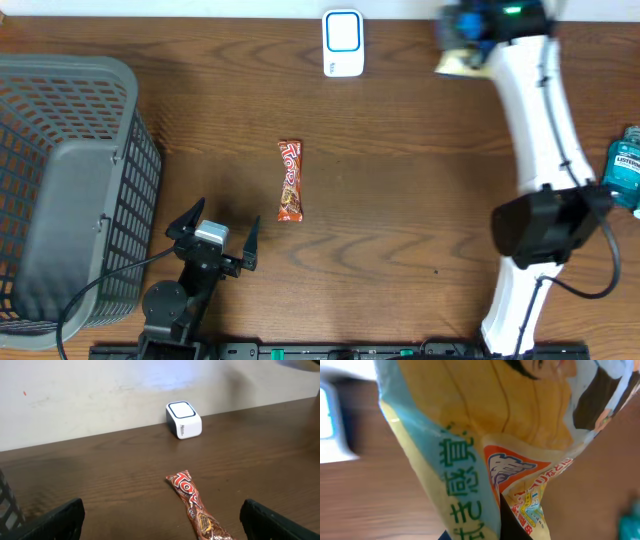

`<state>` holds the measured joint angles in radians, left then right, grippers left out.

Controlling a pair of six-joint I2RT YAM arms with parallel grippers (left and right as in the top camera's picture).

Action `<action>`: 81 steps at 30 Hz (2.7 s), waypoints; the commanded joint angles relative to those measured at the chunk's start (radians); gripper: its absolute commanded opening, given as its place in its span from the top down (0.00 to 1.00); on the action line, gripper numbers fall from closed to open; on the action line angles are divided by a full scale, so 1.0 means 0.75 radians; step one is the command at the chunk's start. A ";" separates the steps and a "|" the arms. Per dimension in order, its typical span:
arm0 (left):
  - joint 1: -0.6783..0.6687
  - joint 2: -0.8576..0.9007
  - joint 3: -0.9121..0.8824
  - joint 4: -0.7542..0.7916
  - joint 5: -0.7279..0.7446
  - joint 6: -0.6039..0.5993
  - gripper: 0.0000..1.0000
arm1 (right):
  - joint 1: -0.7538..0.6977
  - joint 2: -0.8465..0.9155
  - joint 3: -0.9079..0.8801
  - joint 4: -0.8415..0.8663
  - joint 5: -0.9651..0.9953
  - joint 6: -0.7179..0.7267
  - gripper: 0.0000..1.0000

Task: Scan the item barcode
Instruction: 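Carry the snack bag to the right table edge and release it, then reach the right gripper to the red snack bar and grasp it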

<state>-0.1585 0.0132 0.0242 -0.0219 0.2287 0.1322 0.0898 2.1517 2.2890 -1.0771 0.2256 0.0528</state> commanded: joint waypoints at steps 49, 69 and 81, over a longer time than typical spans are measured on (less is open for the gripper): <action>-0.004 -0.003 -0.025 -0.040 0.003 0.013 0.01 | -0.294 -0.047 -0.051 -0.142 -1.317 0.204 0.01; -0.004 -0.003 -0.025 -0.040 0.003 0.013 0.01 | 0.899 0.218 -0.287 -0.009 -0.029 0.660 0.12; -0.004 -0.003 -0.025 -0.040 0.003 0.013 0.01 | 1.016 0.439 -0.287 -0.036 -0.019 0.779 0.63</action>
<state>-0.1585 0.0132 0.0242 -0.0223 0.2287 0.1322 0.8585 2.4565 2.0785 -1.0698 0.1696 0.5549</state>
